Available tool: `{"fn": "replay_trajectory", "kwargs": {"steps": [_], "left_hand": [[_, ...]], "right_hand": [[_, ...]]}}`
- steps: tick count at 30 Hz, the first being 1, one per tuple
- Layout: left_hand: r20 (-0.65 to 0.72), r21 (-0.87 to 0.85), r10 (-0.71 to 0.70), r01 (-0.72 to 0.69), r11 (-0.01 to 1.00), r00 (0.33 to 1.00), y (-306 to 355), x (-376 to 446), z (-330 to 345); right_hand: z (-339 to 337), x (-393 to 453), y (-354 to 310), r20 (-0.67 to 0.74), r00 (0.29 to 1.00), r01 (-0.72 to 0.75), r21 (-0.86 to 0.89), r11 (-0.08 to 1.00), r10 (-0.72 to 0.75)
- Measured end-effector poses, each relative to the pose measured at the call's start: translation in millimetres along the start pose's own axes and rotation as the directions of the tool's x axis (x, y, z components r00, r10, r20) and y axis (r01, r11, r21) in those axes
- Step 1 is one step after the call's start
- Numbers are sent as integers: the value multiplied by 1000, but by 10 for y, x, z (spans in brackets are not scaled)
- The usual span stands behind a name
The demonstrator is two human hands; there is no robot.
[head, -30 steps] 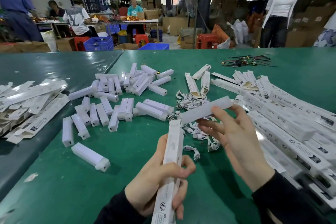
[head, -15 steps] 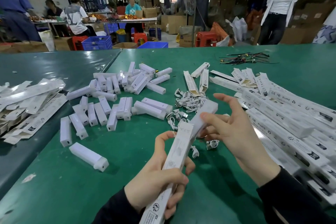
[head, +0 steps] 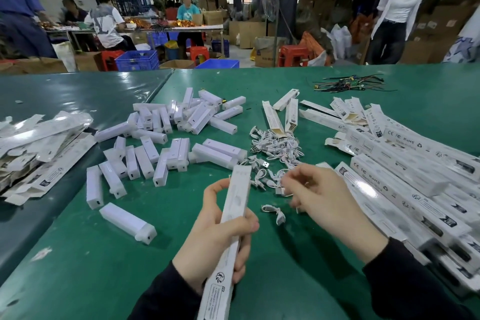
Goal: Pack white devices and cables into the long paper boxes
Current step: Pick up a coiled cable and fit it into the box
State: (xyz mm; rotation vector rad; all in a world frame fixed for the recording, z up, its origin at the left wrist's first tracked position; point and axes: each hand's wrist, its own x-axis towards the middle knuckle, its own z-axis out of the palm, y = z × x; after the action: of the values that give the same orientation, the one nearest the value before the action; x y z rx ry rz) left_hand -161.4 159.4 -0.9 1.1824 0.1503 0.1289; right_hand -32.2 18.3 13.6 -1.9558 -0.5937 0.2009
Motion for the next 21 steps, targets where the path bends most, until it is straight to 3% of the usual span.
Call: {"fn": "replay_trajectory", "kwargs": {"steps": [2,5,8,11,15,21], "left_hand": [[-160,41,32,-25,999,987,-16,23,-12],[-349,76,49,-24,997,936,-64,56,-70],[-464,42,11,10,999,886,-71,72,-122],[-454,-7,-68,73,997,889,-70,89,-145],[-358,-17,-139,143,990,923,-77,83,-127],[-355,-114,-178,146,983,918,-59,80,-133]], "right_hand": [[16,-26,63,59,996,90,-377,922,-73],[110,-63,153,216,975,173,-549,818,-61],[104,-50,130,253,956,227,-314,922,-149],[70,-68,1,323,907,289,-7,957,-271],[47,-100,-53,390,864,333,32,942,-319],[132,-150,-52,322,878,361,39,932,-353]]}}
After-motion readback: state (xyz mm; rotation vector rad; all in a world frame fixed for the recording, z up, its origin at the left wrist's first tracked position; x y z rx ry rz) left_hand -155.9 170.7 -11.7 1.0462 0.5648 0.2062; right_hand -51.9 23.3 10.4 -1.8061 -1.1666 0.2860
